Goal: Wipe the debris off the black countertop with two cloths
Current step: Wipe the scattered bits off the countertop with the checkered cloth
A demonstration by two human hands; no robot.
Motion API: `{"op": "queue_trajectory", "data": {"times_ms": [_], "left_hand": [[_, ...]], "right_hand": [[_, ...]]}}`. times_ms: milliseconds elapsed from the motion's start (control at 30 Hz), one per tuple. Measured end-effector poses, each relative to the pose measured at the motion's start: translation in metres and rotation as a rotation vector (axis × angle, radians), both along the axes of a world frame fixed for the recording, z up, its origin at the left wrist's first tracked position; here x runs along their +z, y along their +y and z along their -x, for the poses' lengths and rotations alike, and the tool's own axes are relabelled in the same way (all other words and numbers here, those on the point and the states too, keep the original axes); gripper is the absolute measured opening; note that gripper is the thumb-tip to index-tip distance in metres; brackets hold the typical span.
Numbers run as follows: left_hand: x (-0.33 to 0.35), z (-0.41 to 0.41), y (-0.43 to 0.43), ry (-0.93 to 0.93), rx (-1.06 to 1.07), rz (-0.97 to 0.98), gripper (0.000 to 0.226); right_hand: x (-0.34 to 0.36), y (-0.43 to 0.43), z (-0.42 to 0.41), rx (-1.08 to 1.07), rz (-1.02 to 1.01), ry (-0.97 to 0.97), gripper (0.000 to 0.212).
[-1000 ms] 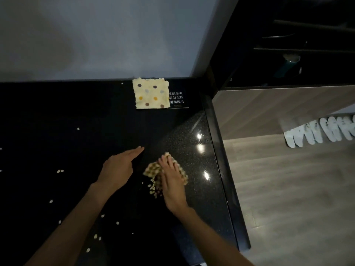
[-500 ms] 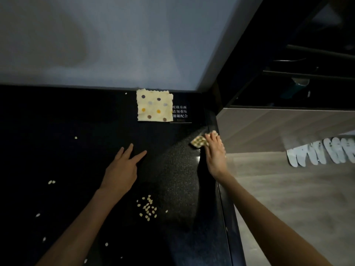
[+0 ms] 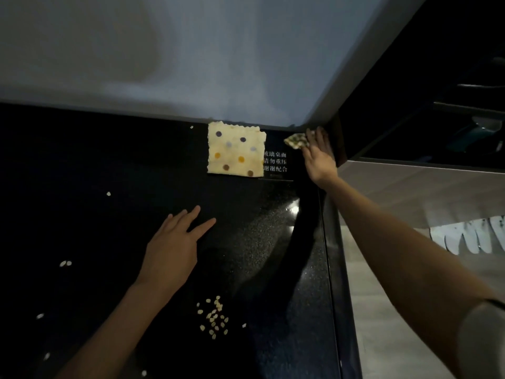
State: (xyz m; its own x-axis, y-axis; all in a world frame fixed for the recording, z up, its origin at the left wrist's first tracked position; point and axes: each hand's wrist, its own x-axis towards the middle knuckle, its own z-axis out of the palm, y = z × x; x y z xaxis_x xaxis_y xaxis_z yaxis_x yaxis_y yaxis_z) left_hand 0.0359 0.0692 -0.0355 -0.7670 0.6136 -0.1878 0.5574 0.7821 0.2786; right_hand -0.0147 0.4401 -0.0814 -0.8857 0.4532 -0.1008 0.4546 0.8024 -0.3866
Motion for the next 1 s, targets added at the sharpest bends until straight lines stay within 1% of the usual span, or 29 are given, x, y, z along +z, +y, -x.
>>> {"op": "queue_trajectory", "data": {"times_ms": [100, 200, 300, 367, 433, 500, 600, 633, 667, 700, 733, 767, 800, 833, 900, 967, 1000], "left_hand": [[0.006, 0.000, 0.001, -0.019, -0.005, 0.021, 0.061], [0.013, -0.002, -0.001, -0.023, 0.025, 0.005, 0.058], [0.020, -0.010, -0.011, -0.025, 0.051, -0.002, 0.058], [0.024, -0.019, -0.023, -0.036, 0.061, -0.012, 0.058], [0.027, -0.029, -0.039, -0.044, 0.057, -0.012, 0.058], [0.031, -0.041, -0.054, -0.047, 0.040, -0.012, 0.056], [0.036, -0.053, -0.075, -0.068, 0.018, -0.022, 0.054], [0.037, -0.056, -0.081, -0.075, 0.010, -0.017, 0.054], [0.038, -0.058, -0.085, -0.077, 0.002, -0.008, 0.054], [0.038, -0.060, -0.089, -0.079, -0.008, 0.004, 0.054], [0.039, -0.061, -0.091, -0.081, -0.021, 0.018, 0.054], [0.039, -0.061, -0.092, -0.085, -0.033, 0.031, 0.054], [0.038, -0.062, -0.092, -0.090, -0.041, 0.043, 0.055], [0.037, -0.063, -0.092, -0.096, -0.041, 0.054, 0.055], [0.035, -0.064, -0.090, -0.104, -0.032, 0.066, 0.056], [0.032, -0.066, -0.087, -0.106, -0.038, 0.082, 0.055], [0.031, -0.067, -0.086, -0.112, -0.041, 0.097, 0.054]], "right_hand": [[0.002, -0.010, -0.026, 0.050, 0.005, -0.010, 0.051], [0.004, -0.037, -0.083, 0.089, 0.027, 0.014, 0.051], [0.003, -0.078, -0.137, 0.109, 0.046, 0.003, 0.057], [0.001, -0.113, -0.164, 0.107, 0.024, -0.020, 0.060], [0.001, -0.158, -0.188, 0.091, 0.036, -0.018, 0.057], [0.005, -0.211, -0.211, 0.108, 0.105, 0.021, 0.052], [0.010, -0.283, -0.237, 0.222, 0.187, 0.046, 0.057], [0.013, -0.296, -0.240, 0.230, 0.258, 0.066, 0.057], [0.022, -0.303, -0.240, 0.199, 0.378, 0.089, 0.055], [0.032, -0.303, -0.239, 0.116, 0.516, 0.125, 0.053], [0.047, -0.300, -0.239, 0.001, 0.639, 0.171, 0.050], [0.060, -0.292, -0.242, -0.119, 0.702, 0.223, 0.047], [0.076, -0.282, -0.246, -0.215, 0.711, 0.267, 0.044], [0.088, -0.271, -0.253, -0.268, 0.679, 0.307, 0.042], [0.107, -0.248, -0.274, -0.281, 0.546, 0.357, 0.042], [0.110, -0.226, -0.303, -0.275, 0.442, 0.347, 0.047], [0.104, -0.218, -0.319, -0.288, 0.425, 0.329, 0.051]]}}
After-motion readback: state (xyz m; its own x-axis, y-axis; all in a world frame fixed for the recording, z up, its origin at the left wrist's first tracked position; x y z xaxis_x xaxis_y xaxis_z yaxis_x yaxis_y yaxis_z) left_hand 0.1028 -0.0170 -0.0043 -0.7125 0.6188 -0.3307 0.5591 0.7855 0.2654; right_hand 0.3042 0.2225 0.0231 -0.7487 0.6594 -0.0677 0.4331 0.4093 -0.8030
